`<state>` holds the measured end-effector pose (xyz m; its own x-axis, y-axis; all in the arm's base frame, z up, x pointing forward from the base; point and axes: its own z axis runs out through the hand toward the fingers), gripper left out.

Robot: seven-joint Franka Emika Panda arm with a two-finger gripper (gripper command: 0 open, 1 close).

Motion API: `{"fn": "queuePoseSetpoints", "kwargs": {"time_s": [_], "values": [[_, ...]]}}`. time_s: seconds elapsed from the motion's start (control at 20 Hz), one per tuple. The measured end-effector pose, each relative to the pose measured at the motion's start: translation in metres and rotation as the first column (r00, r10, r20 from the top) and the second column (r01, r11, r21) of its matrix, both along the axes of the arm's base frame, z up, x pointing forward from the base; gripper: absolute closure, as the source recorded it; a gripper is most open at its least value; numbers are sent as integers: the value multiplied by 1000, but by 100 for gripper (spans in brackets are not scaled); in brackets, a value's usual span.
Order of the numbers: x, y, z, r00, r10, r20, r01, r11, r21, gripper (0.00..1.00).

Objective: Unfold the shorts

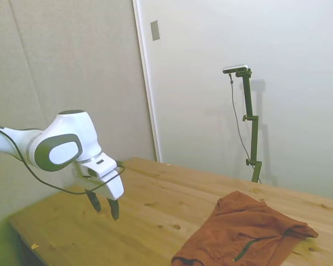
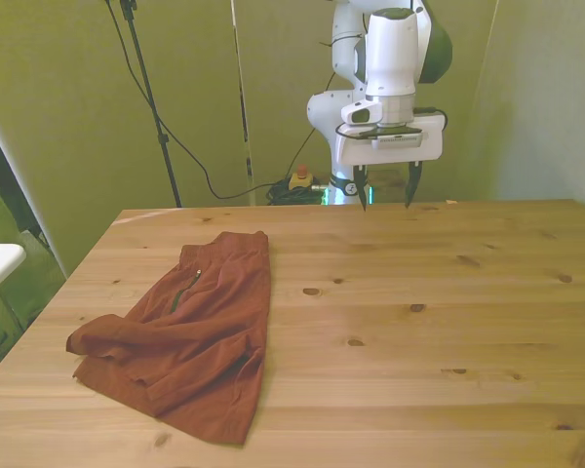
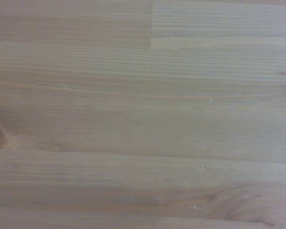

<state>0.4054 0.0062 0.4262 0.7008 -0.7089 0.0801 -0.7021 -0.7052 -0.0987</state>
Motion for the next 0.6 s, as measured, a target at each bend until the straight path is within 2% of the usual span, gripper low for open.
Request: {"fn": "queuePoseSetpoints", "kwargs": {"time_s": [0.25,0.45,0.6], "values": [[10,-22,18,998,-43,38,43,999,-6,0],[35,-81,53,985,-145,98,146,989,-6,0],[66,-135,74,964,-233,125,234,972,3,0]]}}
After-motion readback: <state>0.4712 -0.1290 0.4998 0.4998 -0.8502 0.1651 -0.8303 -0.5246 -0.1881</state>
